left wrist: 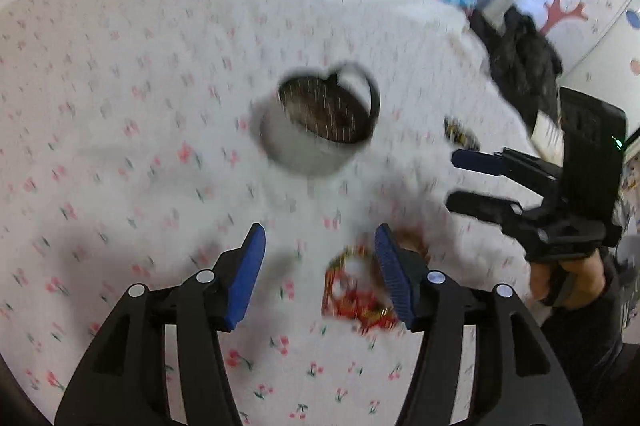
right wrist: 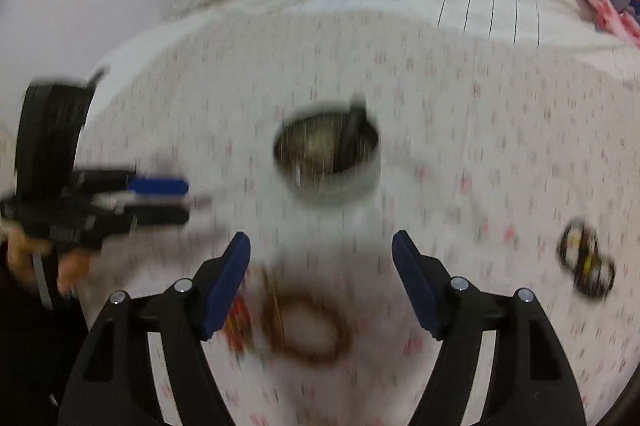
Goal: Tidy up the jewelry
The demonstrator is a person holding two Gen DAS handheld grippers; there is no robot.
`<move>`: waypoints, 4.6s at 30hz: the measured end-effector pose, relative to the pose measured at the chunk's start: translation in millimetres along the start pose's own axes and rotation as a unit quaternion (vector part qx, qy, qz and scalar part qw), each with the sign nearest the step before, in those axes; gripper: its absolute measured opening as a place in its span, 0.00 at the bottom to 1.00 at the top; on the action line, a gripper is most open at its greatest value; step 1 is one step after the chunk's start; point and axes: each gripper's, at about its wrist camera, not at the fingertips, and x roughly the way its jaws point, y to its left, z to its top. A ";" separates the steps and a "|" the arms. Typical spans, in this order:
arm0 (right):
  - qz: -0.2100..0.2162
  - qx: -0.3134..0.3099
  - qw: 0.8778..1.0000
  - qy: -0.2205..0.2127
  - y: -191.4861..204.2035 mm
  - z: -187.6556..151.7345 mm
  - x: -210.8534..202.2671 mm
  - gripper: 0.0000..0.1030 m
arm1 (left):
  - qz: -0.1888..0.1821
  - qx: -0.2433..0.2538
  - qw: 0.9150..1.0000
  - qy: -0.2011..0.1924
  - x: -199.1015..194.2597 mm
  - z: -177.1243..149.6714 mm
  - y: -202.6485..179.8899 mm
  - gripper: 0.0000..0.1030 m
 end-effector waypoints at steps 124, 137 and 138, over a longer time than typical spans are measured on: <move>0.206 0.090 0.972 -0.073 -32.1 -17.9 -30.2 0.12 | -0.154 -0.005 0.988 -0.032 -30.5 5.5 -28.1 0.03; 0.165 0.059 0.984 -0.028 -15.9 -21.3 -12.3 0.48 | -0.201 -0.018 0.978 -0.059 -53.3 8.1 -12.2 0.03; 0.186 0.058 0.980 -0.038 -14.4 -20.1 -15.7 0.50 | -0.207 -0.017 0.976 -0.060 -50.9 7.9 -14.2 0.03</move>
